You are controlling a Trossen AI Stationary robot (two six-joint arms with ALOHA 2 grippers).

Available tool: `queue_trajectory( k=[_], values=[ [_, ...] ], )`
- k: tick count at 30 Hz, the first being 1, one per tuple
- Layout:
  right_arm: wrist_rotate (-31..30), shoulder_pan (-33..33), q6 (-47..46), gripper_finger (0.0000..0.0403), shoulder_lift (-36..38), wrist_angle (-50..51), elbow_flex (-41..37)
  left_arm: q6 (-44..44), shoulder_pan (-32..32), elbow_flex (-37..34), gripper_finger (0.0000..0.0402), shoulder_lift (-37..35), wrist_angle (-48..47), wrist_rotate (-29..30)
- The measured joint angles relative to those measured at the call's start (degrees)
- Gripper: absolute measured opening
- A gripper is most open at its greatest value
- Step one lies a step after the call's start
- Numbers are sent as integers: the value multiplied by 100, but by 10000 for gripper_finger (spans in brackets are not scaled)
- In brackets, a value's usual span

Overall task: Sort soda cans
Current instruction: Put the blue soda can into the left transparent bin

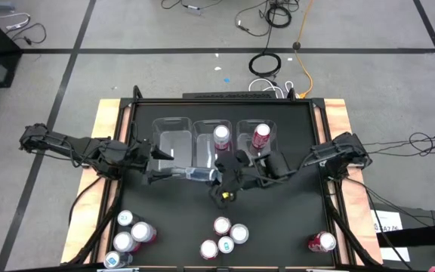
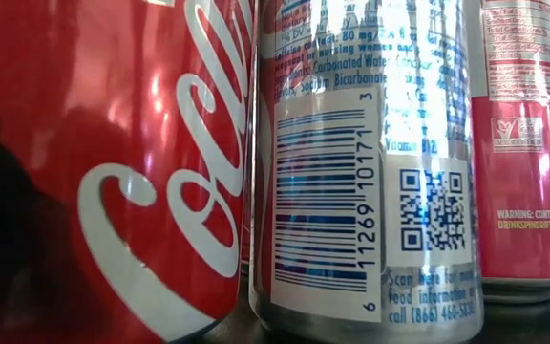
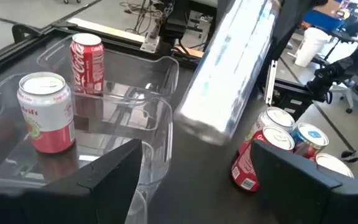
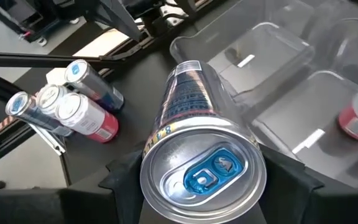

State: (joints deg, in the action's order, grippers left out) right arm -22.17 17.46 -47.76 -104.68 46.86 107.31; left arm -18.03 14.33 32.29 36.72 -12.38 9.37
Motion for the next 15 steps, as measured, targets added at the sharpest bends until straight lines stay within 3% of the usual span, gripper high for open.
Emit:
queue_trajectory(
  k=[4, 15],
  values=[
    [259, -199, 232, 232, -65, -142, -3, -259, 0, 0, 311, -1, -4, 0],
    [455, -439, 406, 233, -75, -276, -3, 485, 0, 0, 313, 1, 22, 159]
  ],
)
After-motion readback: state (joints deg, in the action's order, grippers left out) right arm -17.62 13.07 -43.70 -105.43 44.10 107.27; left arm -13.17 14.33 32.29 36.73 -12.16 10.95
